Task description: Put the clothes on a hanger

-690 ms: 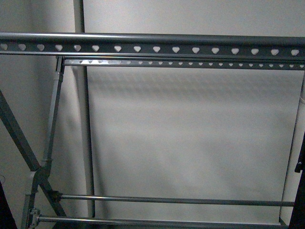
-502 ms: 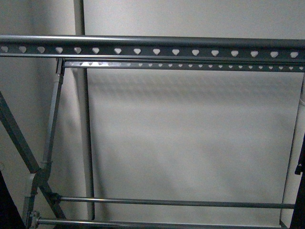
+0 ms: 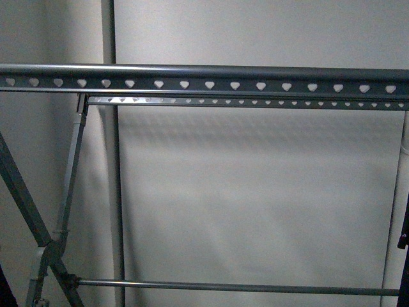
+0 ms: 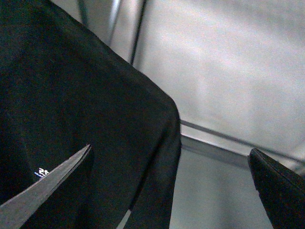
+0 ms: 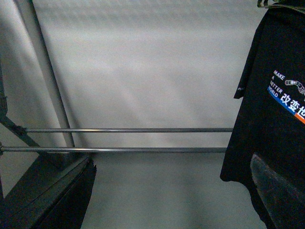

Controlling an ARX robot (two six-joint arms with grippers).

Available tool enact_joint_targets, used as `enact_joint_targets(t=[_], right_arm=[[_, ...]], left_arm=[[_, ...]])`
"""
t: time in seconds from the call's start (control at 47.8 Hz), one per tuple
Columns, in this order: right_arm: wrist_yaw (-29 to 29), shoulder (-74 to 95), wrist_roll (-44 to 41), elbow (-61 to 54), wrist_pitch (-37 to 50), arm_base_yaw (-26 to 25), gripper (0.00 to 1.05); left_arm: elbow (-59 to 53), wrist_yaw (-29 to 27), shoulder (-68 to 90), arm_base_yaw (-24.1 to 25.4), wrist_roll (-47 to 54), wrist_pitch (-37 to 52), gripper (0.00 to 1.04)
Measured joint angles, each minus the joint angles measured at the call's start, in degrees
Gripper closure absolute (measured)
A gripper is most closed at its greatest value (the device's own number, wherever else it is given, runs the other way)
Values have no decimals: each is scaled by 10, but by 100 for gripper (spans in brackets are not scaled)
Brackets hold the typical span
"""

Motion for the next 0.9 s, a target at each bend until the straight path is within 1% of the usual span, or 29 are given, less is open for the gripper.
enact_joint_targets(t=[0.126,0.251,0.523,0.565,0.607,0.69,0.711,0.795,0.816,0.9], right_arm=[[0,0,0,0,0,0,7],[0,0,0,0,0,0,7],[0,0,0,0,0,0,7],[0,0,0,0,0,0,7],[0,0,0,0,0,0,7],[0,0,0,0,0,0,7],[0,0,0,0,0,0,7],[0,0,0,0,0,0,7],[0,0,0,0,0,0,7],[0,0,0,0,0,0,7]], left_arm=[[86,-58,101,6,-103,-18,7],[169,-118,197,9,-184,-36,7],[284,-188,333,13,-253,-60,7],[300,-196,348,14,-264,-71,14],[316,-208,366,15,-272,-79,25],[325,-209,377,15,-279,-86,39],[326,-208,377,15,-279,-86,41],[325,-196,376,15,-279,-87,55],[325,-194,376,15,-279,-87,57],[312,-171,364,15,-279,-90,71]])
